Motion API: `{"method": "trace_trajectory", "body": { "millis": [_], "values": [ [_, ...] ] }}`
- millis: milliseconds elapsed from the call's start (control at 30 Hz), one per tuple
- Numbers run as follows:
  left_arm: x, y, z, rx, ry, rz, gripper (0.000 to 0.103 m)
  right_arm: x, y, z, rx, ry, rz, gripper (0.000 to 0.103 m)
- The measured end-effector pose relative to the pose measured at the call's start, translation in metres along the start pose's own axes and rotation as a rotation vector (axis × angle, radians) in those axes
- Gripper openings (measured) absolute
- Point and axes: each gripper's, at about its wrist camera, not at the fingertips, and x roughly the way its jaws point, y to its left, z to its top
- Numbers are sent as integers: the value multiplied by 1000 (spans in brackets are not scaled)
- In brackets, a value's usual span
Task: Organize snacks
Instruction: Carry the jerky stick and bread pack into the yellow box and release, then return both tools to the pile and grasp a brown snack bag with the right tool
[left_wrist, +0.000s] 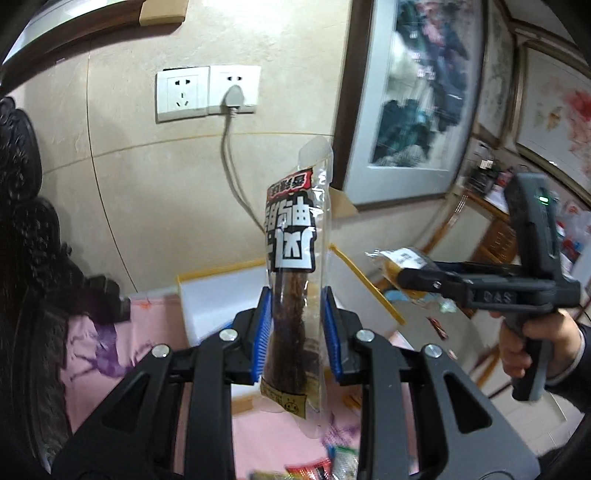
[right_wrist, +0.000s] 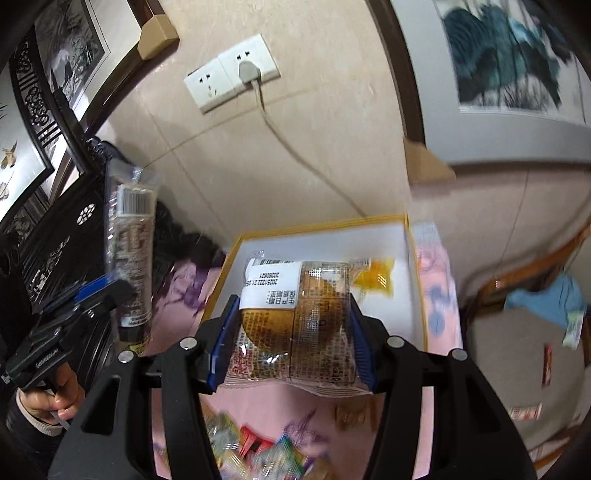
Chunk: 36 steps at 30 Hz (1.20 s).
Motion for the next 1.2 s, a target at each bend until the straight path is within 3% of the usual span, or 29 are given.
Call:
{"method": "trace_trajectory", "body": {
  "millis": [33,67,100,133,167,200,233,467,633,767,867,1067,1200],
  "values": [
    [11,4,9,-6,2,20,28,6,1,7,-8,-5,-2,56],
    [23,8,18,-16,9,48,37,15,1,16,-21,-6,-18,57],
    [29,12,23,-27,4,90,70,18,0,20,-25,-10,-39,66],
    [33,14,29,-45,-8,158,90,20,0,26,-22,-20,-62,81],
    [32,15,32,-61,-29,203,101,17,-2,31,-6,-40,-67,87],
    [26,17,35,-82,-77,230,101,14,-4,31,4,-53,-56,98],
    [22,18,37,-93,-102,218,101,9,-7,32,14,-69,-45,100],
    [2,18,29,-141,-105,214,101,-8,-7,12,12,-61,-29,100],
    [-21,7,2,-129,-92,221,101,-14,4,-25,-42,-13,4,100],
    [-36,2,-31,-133,-69,250,101,-8,8,-78,-88,96,1,100],
    [-47,0,-66,-157,-32,268,101,-1,1,-129,-37,193,-22,99],
    [-67,-2,-127,-207,51,294,101,24,-9,-220,58,398,-124,84],
    [-81,-3,-160,-213,103,317,101,40,-11,-251,79,485,-181,77]
  ]
}}
